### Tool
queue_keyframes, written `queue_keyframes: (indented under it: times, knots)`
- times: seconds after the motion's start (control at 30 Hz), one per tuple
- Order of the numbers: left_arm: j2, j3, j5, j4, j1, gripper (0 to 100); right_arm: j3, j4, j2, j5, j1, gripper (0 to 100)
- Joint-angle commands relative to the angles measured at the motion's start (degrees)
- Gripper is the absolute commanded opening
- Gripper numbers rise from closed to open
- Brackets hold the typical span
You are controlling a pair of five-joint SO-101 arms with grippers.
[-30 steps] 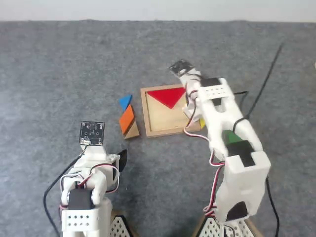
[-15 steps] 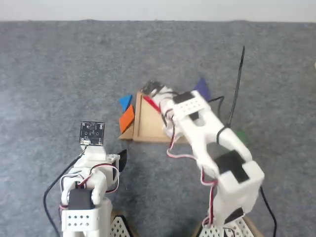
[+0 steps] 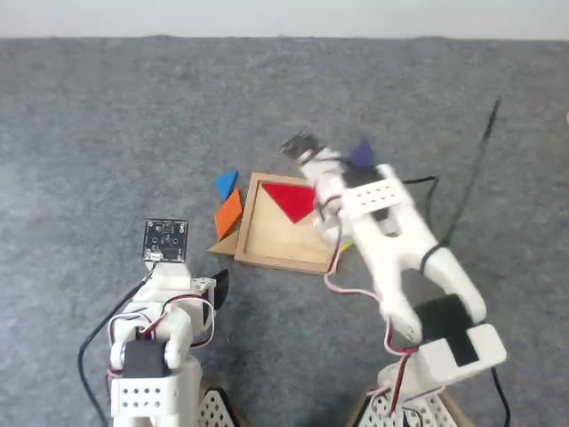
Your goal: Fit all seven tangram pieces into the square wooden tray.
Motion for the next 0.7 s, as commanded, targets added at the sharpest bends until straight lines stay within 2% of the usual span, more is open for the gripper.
queue_keyframes:
  times: [0.0, 0.1, 0.23, 0.4, 0.53, 0.67]
  knots:
    - [-0.6, -0.4, -0.4, 0.4, 0.0, 24, -3.6, -3.6, -0.6, -0.8, 1.4, 29.8]
    - [-0.6, -0.4, -0.4, 0.4, 0.0, 24, -5.9, -4.9, 3.9, -0.8, 1.7, 29.7]
    - [-0.6, -0.4, -0.4, 0.4, 0.0, 24, -10.4, -4.6, 11.5, -0.5, 5.7, 29.7]
    - [-0.6, -0.4, -0.4, 0.4, 0.0, 24, -18.7, 2.2, 19.4, -0.4, 11.8, 29.6]
    - [-0.6, -0.4, -0.4, 0.4, 0.0, 24, -21.3, 5.1, 20.1, 2.7, 15.8, 29.6]
    - [-0.6, -0.4, -0.4, 0.4, 0.0, 24, -21.2, 5.6, 17.1, 4.0, 15.1, 29.6]
